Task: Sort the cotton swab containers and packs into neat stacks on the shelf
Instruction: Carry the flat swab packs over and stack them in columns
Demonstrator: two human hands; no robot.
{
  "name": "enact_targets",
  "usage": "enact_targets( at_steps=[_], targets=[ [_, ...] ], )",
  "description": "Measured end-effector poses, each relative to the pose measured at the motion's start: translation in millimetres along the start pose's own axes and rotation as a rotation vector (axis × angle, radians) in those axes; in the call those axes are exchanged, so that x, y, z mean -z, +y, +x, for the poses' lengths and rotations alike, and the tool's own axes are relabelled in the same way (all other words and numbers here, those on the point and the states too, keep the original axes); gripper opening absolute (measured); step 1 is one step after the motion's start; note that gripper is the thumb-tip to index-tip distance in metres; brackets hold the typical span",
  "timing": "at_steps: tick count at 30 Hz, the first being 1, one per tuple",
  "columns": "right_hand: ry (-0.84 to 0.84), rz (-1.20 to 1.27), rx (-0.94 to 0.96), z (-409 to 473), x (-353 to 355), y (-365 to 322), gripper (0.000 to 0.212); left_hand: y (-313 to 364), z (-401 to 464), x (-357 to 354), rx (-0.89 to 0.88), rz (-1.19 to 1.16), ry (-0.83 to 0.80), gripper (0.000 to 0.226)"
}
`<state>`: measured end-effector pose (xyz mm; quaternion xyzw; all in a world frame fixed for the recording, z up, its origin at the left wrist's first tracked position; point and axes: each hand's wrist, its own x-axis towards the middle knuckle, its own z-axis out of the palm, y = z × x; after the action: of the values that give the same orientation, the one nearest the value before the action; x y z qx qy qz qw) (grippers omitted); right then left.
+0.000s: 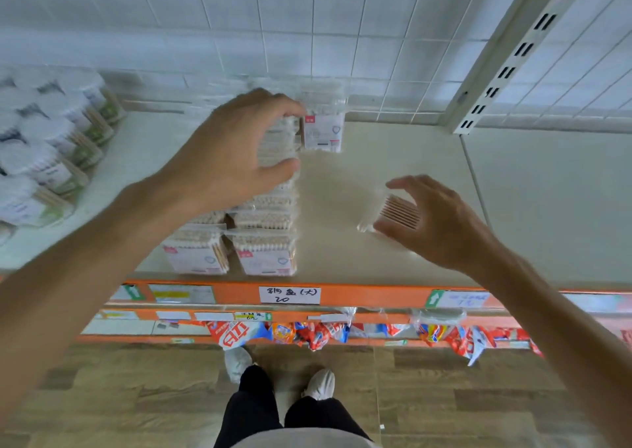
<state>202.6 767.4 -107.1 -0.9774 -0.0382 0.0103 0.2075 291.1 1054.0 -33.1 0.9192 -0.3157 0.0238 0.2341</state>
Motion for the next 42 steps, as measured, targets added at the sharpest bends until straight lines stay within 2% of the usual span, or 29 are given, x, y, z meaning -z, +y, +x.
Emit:
enact_targets(
  at_steps=[5, 10, 16, 20, 23, 26, 29, 32, 38, 42],
  targets=[
    [0.019, 0.023, -0.012, -25.0, -13.3, 3.9, 0.06, 19.1, -3.3, -19.9, -0.046, -0.039, -0.081, 0.056],
    [-0.005, -0.001, -0.076, -21.7, -8.0, -4.2, 0.07, 30.9, 6.1, -21.6, -0.106, -0.02, -0.094, 0.052],
    [0.128, 0.072, -0.051, -10.4, -2.6, -28.2, 0.073, 26.7, 5.4, -25.8, -0.112, -0.042, -0.109, 0.055],
    [0.142, 0.133, -0.008, -4.9, 0.0, -44.1, 0.066, 22.5, -0.5, -29.8, -0.118, -0.073, -0.175, 0.066],
    [0.107, 0.277, 0.019, -4.6, 8.5, -55.7, 0.059, 19.6, -6.0, -32.9, -0.149, -0.061, -0.205, 0.072],
    [0.053, 0.444, 0.065, -4.5, 15.4, -67.0, 0.058, 17.0, -10.1, -29.4, -0.149, -0.125, -0.161, 0.069],
    [0.074, 0.532, 0.162, -3.4, 17.3, -74.8, 0.052, 15.1, -8.6, -16.8, -0.154, -0.209, -0.066, 0.047],
    [0.105, 0.602, 0.219, -1.8, 16.0, -77.8, 0.045, 12.2, -6.1, -10.1, -0.181, -0.265, -0.042, 0.033],
    [0.374, 0.51, 0.161, 8.7, 16.9, -87.8, 0.04, 9.6, 1.5, -7.4, -0.105, -0.262, 0.07, 0.034],
    [0.424, 0.552, 0.102, 16.5, 21.4, -90.8, 0.033, 10.9, 7.7, -2.4, -0.051, -0.262, 0.073, 0.033]
  ],
)
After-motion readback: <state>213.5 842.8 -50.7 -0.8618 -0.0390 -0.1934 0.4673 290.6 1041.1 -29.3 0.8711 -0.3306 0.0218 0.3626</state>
